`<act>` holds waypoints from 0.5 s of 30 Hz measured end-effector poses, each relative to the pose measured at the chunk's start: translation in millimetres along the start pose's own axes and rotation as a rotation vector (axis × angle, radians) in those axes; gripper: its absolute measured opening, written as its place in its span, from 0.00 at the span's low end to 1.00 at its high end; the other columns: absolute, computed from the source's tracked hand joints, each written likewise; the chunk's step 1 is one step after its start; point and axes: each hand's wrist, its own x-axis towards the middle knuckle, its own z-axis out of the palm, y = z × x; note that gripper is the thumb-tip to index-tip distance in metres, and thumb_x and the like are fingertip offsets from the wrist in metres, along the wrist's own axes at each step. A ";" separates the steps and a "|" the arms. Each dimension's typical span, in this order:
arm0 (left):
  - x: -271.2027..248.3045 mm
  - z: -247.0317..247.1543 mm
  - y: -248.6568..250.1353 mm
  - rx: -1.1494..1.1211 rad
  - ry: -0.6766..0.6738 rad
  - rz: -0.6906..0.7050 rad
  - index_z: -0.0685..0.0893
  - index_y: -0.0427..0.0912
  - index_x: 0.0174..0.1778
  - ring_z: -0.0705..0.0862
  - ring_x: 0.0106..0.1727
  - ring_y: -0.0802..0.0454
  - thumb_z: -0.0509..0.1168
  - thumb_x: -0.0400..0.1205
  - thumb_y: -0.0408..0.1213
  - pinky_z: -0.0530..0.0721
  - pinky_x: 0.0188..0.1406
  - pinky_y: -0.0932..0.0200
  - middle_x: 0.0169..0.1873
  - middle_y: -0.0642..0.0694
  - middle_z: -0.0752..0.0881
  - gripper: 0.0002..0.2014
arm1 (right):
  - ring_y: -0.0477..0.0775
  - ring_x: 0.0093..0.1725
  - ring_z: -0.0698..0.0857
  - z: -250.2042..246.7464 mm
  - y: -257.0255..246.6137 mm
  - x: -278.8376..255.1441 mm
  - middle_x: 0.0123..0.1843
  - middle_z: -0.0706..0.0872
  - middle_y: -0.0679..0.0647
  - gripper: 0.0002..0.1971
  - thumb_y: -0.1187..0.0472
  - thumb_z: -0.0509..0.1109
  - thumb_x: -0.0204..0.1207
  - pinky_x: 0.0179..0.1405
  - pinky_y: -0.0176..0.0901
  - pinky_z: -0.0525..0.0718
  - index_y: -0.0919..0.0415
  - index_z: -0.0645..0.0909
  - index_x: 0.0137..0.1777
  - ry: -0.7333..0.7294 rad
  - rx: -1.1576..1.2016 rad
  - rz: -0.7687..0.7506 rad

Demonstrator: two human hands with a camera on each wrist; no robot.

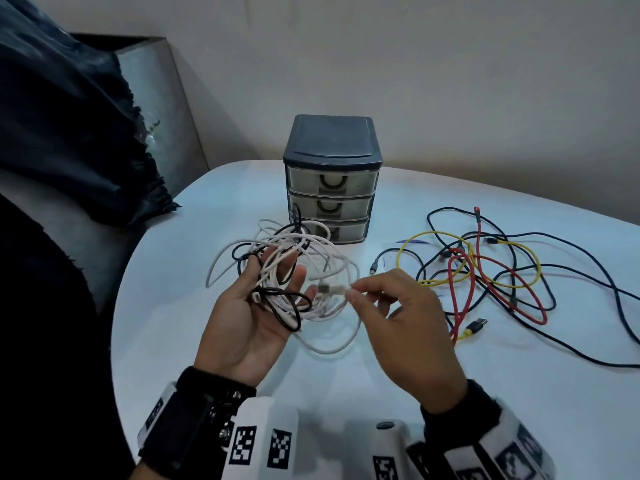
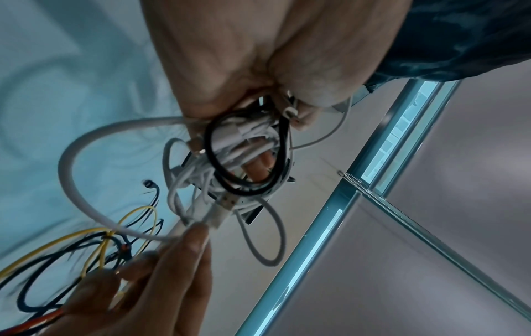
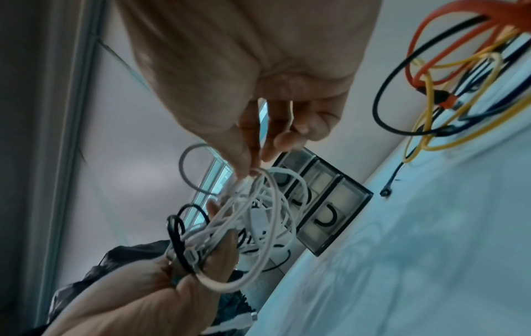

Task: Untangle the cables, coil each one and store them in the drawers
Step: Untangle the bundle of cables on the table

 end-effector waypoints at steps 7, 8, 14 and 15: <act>8.5 -15.7 23.6 -0.190 0.031 0.158 0.93 0.40 0.48 0.91 0.51 0.52 0.54 0.89 0.43 0.83 0.60 0.41 0.55 0.43 0.91 0.21 | 0.47 0.31 0.85 -21.3 -1.5 7.6 0.32 0.89 0.56 0.07 0.68 0.70 0.78 0.34 0.45 0.82 0.56 0.77 0.48 0.060 0.266 0.342; 7.8 -15.4 23.7 -0.186 0.042 0.165 0.92 0.40 0.46 0.91 0.51 0.51 0.54 0.88 0.43 0.82 0.61 0.41 0.54 0.42 0.91 0.21 | 0.47 0.31 0.83 -21.1 1.6 5.0 0.31 0.87 0.55 0.11 0.67 0.69 0.77 0.34 0.43 0.80 0.52 0.75 0.52 -0.047 0.126 0.330; -2.5 2.2 15.4 -0.170 0.017 0.117 0.82 0.41 0.69 0.88 0.62 0.43 0.55 0.87 0.40 0.86 0.57 0.48 0.64 0.40 0.87 0.17 | 0.44 0.82 0.63 -2.8 -3.4 -16.8 0.82 0.69 0.45 0.28 0.34 0.52 0.76 0.84 0.53 0.54 0.40 0.77 0.72 -0.430 -0.485 -0.051; -4.3 5.2 14.0 -0.163 0.002 0.104 0.78 0.42 0.74 0.87 0.64 0.42 0.54 0.88 0.40 0.87 0.55 0.50 0.66 0.41 0.86 0.20 | 0.33 0.78 0.67 1.7 -6.8 -17.8 0.80 0.71 0.40 0.27 0.32 0.51 0.78 0.85 0.50 0.49 0.39 0.76 0.73 -0.506 -0.448 -0.018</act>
